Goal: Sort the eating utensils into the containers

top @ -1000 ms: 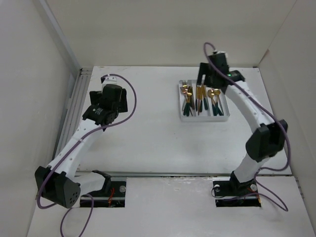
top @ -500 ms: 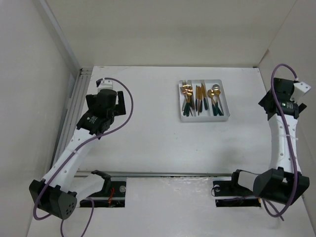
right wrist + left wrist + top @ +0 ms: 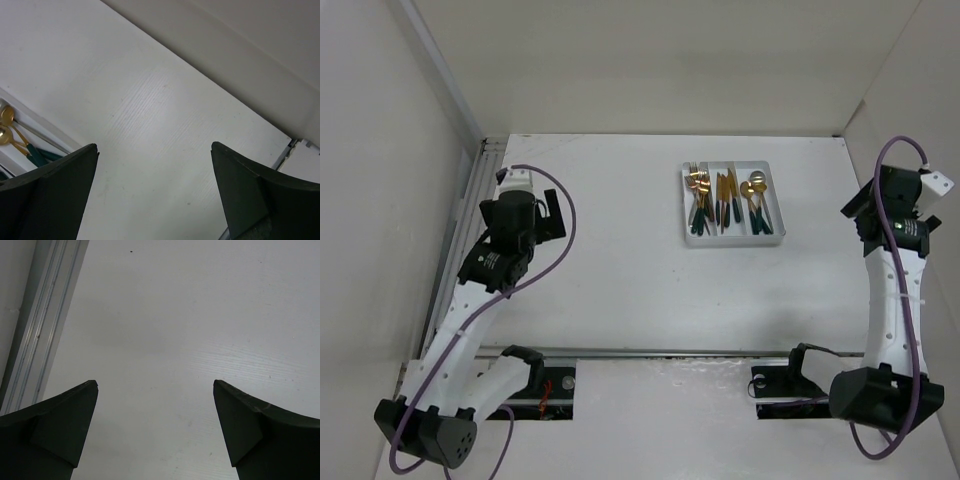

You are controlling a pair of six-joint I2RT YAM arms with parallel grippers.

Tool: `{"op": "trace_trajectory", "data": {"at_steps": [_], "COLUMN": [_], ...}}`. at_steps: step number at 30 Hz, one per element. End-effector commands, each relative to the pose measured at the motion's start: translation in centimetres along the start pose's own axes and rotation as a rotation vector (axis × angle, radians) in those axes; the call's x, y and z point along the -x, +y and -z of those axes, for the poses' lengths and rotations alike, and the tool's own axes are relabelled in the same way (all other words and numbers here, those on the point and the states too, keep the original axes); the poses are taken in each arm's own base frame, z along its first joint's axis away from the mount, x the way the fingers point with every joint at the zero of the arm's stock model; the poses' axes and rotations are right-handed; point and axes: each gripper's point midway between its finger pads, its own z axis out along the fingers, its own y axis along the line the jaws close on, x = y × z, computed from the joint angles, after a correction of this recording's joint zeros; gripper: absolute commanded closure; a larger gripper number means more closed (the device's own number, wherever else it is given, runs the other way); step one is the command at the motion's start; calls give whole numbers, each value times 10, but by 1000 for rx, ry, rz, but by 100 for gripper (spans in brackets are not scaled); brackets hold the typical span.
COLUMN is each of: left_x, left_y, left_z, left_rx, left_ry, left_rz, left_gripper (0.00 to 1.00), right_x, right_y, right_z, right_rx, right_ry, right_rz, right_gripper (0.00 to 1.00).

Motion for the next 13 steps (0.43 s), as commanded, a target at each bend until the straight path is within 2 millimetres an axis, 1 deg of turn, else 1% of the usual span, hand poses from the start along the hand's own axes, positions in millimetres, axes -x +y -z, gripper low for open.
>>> {"op": "trace_trajectory", "data": {"at_steps": [1, 2, 3, 6, 7, 8, 11, 12, 13], "left_x": [6, 5, 3, 3, 4, 4, 5, 5, 5], "left_y": [-3, -5, -1, -1, -3, -2, 0, 0, 2], "left_z": [7, 8, 8, 12, 14, 14, 18, 18, 17], "left_rx": [-45, -55, -47, -63, -77, -78, -82, -82, -74], "left_ry": [-37, -34, -35, -44, -49, -47, -61, -61, -62], "left_rz": [41, 41, 45, 64, 67, 70, 76, 76, 80], "left_gripper": [0, 0, 0, 0, 0, 0, 0, 0, 0], "right_x": [17, 17, 19, 14, 15, 11, 15, 16, 22], "right_y": [1, 1, -1, -3, -2, -1, 2, 2, 0], "right_z": [20, 20, 23, 26, 30, 28, 42, 43, 50], "right_rx": [50, 50, 55, 64, 79, 91, 155, 161, 175], "right_ry": [-48, -48, -59, -58, -65, -51, -81, -95, -125], "right_rz": [-41, -29, -35, -27, -33, -16, -17, -25, -41], "right_gripper": [0, 0, 0, 0, 0, 0, 0, 0, 0]}}
